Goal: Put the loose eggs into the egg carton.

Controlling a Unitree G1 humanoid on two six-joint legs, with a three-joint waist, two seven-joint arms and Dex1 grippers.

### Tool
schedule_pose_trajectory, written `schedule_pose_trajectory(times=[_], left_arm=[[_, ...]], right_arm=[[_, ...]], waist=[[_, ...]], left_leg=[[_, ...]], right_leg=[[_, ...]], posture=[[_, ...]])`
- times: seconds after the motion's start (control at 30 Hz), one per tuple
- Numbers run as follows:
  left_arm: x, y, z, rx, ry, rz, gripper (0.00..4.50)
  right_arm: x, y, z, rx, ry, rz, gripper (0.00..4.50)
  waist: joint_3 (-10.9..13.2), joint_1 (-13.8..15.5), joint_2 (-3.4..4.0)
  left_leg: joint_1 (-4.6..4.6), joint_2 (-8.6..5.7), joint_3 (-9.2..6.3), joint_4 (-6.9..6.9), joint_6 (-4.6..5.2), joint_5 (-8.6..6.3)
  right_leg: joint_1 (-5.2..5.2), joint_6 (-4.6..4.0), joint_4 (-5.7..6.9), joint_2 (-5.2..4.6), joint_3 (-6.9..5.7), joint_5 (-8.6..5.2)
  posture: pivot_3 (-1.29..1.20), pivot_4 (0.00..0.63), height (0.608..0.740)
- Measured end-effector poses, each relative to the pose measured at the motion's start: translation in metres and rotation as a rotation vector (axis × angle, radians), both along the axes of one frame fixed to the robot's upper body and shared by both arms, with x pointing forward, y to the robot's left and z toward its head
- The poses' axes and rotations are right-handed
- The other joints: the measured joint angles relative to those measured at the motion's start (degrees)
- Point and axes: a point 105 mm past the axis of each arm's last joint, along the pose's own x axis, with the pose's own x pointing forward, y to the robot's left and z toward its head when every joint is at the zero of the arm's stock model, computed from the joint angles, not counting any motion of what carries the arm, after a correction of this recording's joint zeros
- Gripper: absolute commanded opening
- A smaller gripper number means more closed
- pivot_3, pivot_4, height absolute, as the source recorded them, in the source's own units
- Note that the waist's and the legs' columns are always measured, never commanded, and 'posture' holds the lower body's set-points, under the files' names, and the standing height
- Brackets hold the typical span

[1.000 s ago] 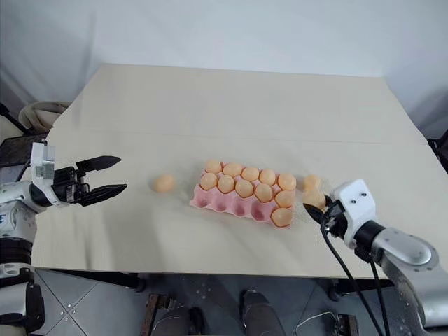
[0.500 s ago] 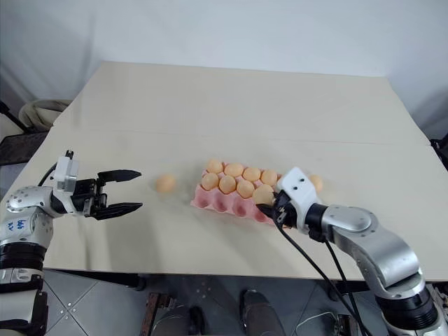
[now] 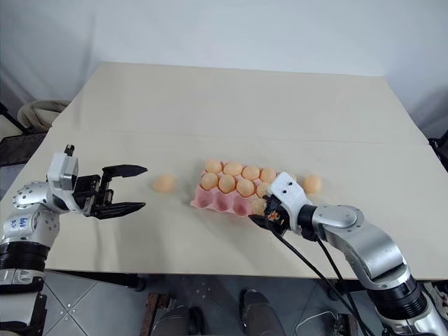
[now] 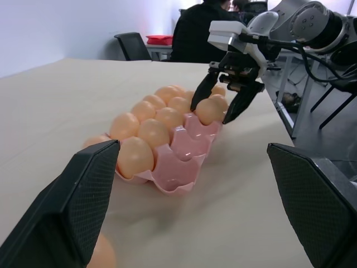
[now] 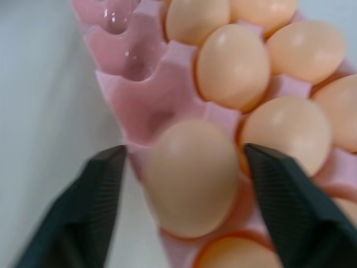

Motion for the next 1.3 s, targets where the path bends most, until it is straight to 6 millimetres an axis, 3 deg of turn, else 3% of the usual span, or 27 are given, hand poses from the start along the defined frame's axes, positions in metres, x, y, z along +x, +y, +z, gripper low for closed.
schedule_pose_trajectory(times=[0.1,0.33,0.4,0.5,0.67,0.8,1.03,1.3], left_arm=[[-0.001,-0.003,-0.001,-0.006,0.012,-0.015,4.50],[-0.003,-0.005,-0.002,0.009,0.031,-0.042,4.50],[-0.005,-0.004,-0.004,0.006,0.036,-0.046,4.50],[-0.009,-0.005,-0.008,0.008,0.047,-0.056,4.50],[-0.016,-0.001,-0.014,0.011,0.053,-0.053,4.50],[-0.020,-0.004,-0.015,-0.006,0.031,-0.062,4.50],[-0.028,-0.010,-0.029,-0.046,0.045,-0.061,4.50],[-0.035,-0.014,-0.038,-0.063,0.061,-0.063,4.50]], right_arm=[[-0.002,-0.001,0.003,-0.004,-0.004,0.008,4.47],[-0.005,-0.017,0.032,0.037,-0.070,-0.014,4.47],[-0.007,-0.031,0.046,0.089,-0.100,-0.058,4.47],[-0.013,-0.071,0.055,0.108,-0.136,-0.180,4.47],[-0.028,-0.121,0.045,0.076,-0.155,-0.314,4.47],[-0.031,-0.144,0.049,0.066,-0.223,-0.378,4.47],[-0.034,-0.161,0.031,0.090,-0.215,-0.473,4.47],[-0.044,-0.158,0.009,0.144,-0.178,-0.538,4.47]], waist=[[0.00,0.04,0.00],[0.01,0.10,0.02],[0.01,0.24,0.02],[0.01,0.69,0.02],[0.01,1.39,0.01],[0.02,1.34,0.03],[0.02,1.26,0.04],[0.04,1.34,0.06]], left_leg=[[0.00,-0.01,0.00,0.00,0.00,0.00],[0.00,0.02,-0.01,-0.04,-0.01,-0.01],[0.00,0.01,-0.02,-0.06,-0.01,-0.02],[-0.01,0.01,-0.03,-0.05,0.00,-0.09],[0.00,-0.02,-0.01,-0.01,0.05,-0.14],[0.09,-0.05,-0.02,0.03,0.23,-0.14],[0.14,-0.06,-0.03,0.01,0.17,-0.15],[0.14,-0.04,-0.06,-0.03,0.09,-0.18]], right_leg=[[0.00,0.00,0.00,-0.01,0.00,0.00],[-0.01,-0.01,-0.03,0.02,-0.01,-0.01],[0.00,0.00,-0.05,0.01,0.00,-0.01],[0.03,0.06,-0.11,0.01,-0.01,-0.05],[0.05,0.11,-0.11,0.02,0.02,-0.06],[0.13,0.08,-0.06,-0.01,0.04,-0.07],[0.16,-0.07,-0.01,-0.04,0.09,-0.12],[0.16,-0.06,-0.01,-0.03,0.05,-0.11]], posture=[[0.00,0.150,0.740],[0.00,0.150,0.740],[0.00,0.150,0.740],[0.00,0.150,0.740],[0.00,0.150,0.740],[0.00,0.150,0.740],[0.00,0.150,0.740],[0.00,0.150,0.740]])
